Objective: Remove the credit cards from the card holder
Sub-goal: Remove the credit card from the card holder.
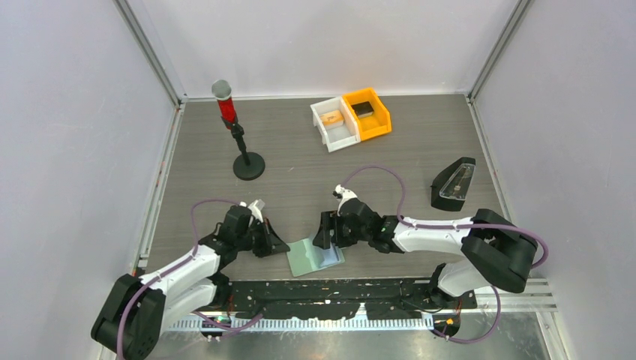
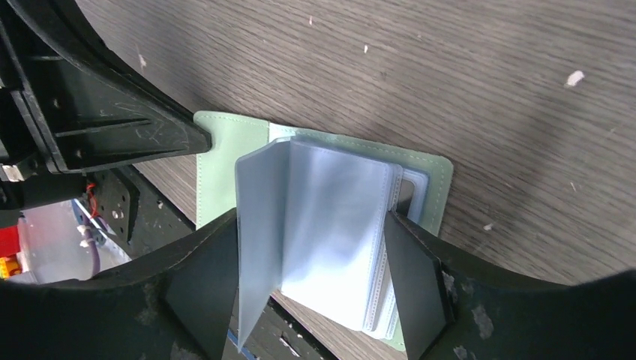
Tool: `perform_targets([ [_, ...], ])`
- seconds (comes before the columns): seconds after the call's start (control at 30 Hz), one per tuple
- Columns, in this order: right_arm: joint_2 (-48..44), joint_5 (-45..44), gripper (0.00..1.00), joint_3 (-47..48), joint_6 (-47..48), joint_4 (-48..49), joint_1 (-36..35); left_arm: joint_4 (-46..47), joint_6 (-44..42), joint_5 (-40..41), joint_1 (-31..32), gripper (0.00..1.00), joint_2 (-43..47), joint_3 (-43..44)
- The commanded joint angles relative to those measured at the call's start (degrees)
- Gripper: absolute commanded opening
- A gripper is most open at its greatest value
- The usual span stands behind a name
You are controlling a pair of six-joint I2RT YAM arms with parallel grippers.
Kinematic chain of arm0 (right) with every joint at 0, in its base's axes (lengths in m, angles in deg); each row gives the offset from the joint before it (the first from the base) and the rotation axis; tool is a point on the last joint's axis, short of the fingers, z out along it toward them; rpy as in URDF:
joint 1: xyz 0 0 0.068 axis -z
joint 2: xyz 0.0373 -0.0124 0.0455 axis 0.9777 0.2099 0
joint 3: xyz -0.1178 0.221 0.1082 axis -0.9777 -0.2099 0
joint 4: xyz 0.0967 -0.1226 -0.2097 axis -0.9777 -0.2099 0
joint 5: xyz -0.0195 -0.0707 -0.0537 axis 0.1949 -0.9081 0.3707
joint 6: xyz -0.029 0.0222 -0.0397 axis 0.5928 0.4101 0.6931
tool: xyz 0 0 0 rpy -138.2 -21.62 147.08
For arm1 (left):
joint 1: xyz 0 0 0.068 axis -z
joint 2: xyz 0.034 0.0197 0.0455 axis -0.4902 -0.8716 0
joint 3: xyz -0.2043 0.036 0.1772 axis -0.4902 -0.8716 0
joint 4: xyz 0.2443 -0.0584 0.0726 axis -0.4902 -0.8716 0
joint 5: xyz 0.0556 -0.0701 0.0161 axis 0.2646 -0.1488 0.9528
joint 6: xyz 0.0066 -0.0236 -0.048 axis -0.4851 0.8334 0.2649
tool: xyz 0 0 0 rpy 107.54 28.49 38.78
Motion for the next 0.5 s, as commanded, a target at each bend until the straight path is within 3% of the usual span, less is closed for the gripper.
perform_targets([
  [0.0,1.3,0.52,0.74,0.88,-0.94,2.37,-0.72,0.36,-0.19,0.41,0.18,0.0,1.9,-0.05],
  [0.47,-1.56,3.65,0.64,0.24,-2.91,7.72,-2.08,-1.1,0.08,1.15,0.22,0.0,4.98,-1.21],
])
